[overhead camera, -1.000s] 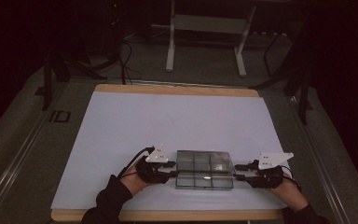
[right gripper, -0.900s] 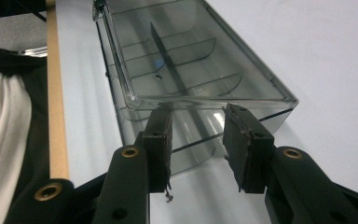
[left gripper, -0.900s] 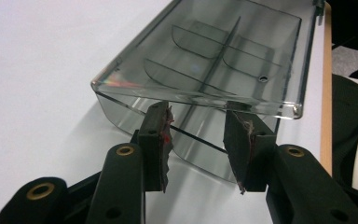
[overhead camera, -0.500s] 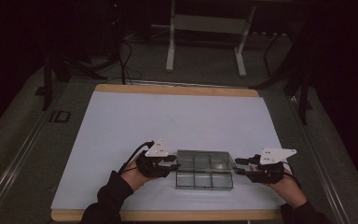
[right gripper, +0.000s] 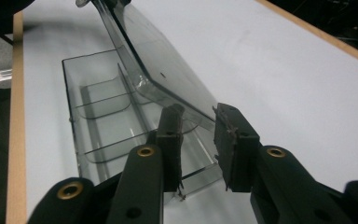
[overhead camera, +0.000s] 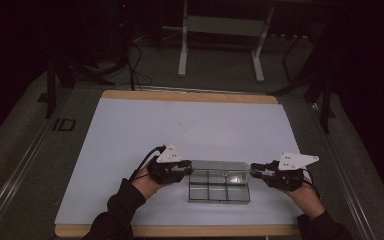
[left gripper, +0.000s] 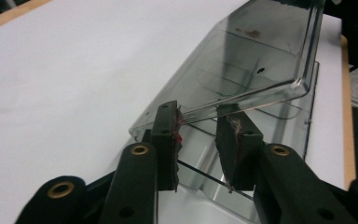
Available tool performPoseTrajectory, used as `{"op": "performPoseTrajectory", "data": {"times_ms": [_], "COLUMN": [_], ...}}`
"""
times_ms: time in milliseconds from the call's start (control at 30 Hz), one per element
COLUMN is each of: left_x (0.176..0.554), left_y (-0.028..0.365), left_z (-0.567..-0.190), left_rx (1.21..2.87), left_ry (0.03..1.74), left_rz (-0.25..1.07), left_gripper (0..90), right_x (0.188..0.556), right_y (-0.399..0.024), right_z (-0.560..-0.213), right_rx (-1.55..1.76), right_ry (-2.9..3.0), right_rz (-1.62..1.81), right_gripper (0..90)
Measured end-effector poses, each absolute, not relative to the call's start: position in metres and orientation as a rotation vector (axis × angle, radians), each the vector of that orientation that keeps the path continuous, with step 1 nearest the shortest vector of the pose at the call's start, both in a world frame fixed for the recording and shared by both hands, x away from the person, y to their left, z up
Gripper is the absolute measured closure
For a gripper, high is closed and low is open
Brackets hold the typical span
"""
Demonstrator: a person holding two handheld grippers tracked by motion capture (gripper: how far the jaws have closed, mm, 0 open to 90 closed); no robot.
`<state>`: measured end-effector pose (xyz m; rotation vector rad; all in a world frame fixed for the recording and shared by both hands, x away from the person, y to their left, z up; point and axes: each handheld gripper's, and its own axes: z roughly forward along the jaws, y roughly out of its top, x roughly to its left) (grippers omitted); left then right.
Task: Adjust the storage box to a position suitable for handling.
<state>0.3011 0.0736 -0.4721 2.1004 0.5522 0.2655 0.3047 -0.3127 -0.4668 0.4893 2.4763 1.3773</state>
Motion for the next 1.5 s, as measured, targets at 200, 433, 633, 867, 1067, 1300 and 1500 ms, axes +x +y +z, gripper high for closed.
{"op": "performPoseTrajectory", "data": {"times_ms": [200,433,633,867,1067,1300,1500], "left_x": [0.306,0.313,0.319,0.325,0.334,0.342,0.346], "left_y": [0.073,0.071,0.069,0.065,0.062,0.061,0.061], "left_z": [-0.469,-0.466,-0.466,-0.467,-0.469,-0.471,-0.474], "left_rx": [2.068,2.038,2.027,1.994,1.982,1.958,1.941], "left_ry": [0.564,0.599,0.624,0.647,0.688,0.731,0.754], "left_rz": [0.28,0.328,0.348,0.378,0.388,0.374,0.366], "left_gripper": [71.7,76.2,77.4,77.9,79.1,79.0,78.5], "right_x": [0.308,0.314,0.318,0.325,0.333,0.344,0.349], "right_y": [-0.312,-0.307,-0.305,-0.3,-0.295,-0.292,-0.291], "right_z": [-0.464,-0.458,-0.458,-0.457,-0.457,-0.458,-0.46], "right_rx": [0.501,0.527,0.559,0.616,0.665,0.714,0.74], "right_ry": [2.446,2.378,2.341,2.304,2.277,2.264,2.256], "right_rz": [1.375,1.359,1.369,1.369,1.345,1.341,1.329], "right_gripper": [75.6,79.0,79.7,79.8,79.2,77.8,77.1]}}
